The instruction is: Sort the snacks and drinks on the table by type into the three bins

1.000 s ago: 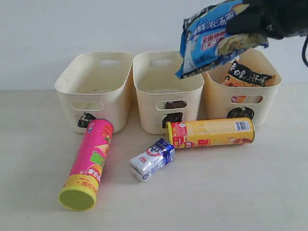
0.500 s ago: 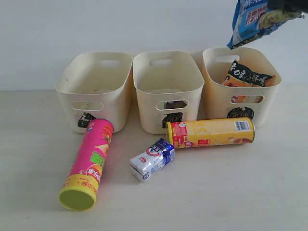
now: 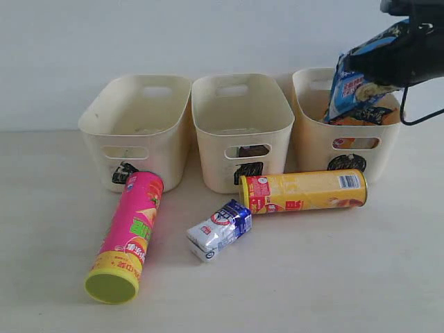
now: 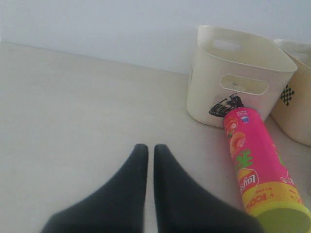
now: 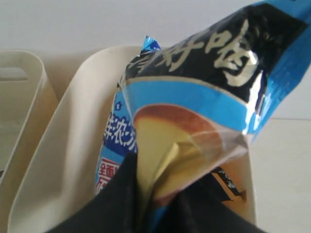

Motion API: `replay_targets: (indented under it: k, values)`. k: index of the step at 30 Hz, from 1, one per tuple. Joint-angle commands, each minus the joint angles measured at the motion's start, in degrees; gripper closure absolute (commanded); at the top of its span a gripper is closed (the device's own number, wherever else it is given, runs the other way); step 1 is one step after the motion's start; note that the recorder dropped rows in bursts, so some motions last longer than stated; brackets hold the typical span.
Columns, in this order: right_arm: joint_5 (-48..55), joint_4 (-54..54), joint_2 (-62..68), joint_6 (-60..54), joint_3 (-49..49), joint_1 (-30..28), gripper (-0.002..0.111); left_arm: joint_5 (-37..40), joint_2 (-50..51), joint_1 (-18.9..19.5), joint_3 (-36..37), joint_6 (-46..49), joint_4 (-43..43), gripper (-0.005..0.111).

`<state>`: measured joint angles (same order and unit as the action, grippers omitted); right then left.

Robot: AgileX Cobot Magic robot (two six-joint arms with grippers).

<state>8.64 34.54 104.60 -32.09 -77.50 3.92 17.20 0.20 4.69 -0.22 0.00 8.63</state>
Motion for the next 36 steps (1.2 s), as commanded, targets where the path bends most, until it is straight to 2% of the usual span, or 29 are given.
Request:
replay_targets:
  k: [1,3,6,7,9,10,11,15,18,23,25,32,36]
  values:
    - [-0.76,-0.39,1.78,0.11,-1.51,-0.07,0.107,-0.50,-0.20,-0.24,0.22,-0.43,-0.32,0.102]
    - [-0.28,-0.39,2.06,0.11,-1.51,-0.07,0.101,-0.50,-0.20,-0.24,0.22,-0.43,-0.32,0.102]
    - [0.13,-0.39,2.03,0.11,-1.51,-0.07,0.075,-0.50,-0.20,-0.24,0.22,-0.43,-0.32,0.102]
    - [0.27,-0.39,1.91,0.11,-1.51,-0.07,0.060,-0.50,-0.20,-0.24,0.22,-0.43,-0.32,0.102]
    - [0.40,-0.39,1.59,0.11,-1.51,-0.07,0.038,-0.50,-0.20,-0.24,0.22,-0.43,-0.32,0.102]
    - [0.40,-0.39,1.14,0.11,-1.51,-0.07,0.029,-0.50,-0.20,-0.24,0.22,-0.43,-0.32,0.102]
    - [0.40,-0.39,0.75,0.11,-1.51,-0.07,0.026,-0.50,-0.20,-0.24,0.22,-0.43,-0.32,0.102]
    - [0.17,-0.39,-2.32,0.11,-1.51,-0.07,0.034,-0.50,-0.20,-0.24,0.22,-0.43,-0.32,0.102]
    - [0.17,-0.39,-5.14,0.11,-1.51,-0.07,0.054,-0.50,-0.20,-0.24,0.22,-0.43,-0.32,0.102]
    - [3.98,-0.53,-10.54,0.11,-1.51,-0.07,0.095,-0.50,-0.20,-0.24,0.22,-0.43,-0.32,0.102]
    - [7.33,-0.53,-12.45,0.11,-1.51,-0.07,0.108,-0.50,-0.20,-0.24,0.22,-0.43,-0.32,0.102]
    - [20.19,-0.74,-18.30,0.11,-1.27,-0.07,0.108,-0.50,-0.20,-0.24,0.22,-0.43,-0.32,0.102]
    - [22.98,-0.74,-21.55,2.12,1.95,-0.07,0.108,-0.50,-0.20,-0.24,0.22,-0.43,-0.32,0.102]
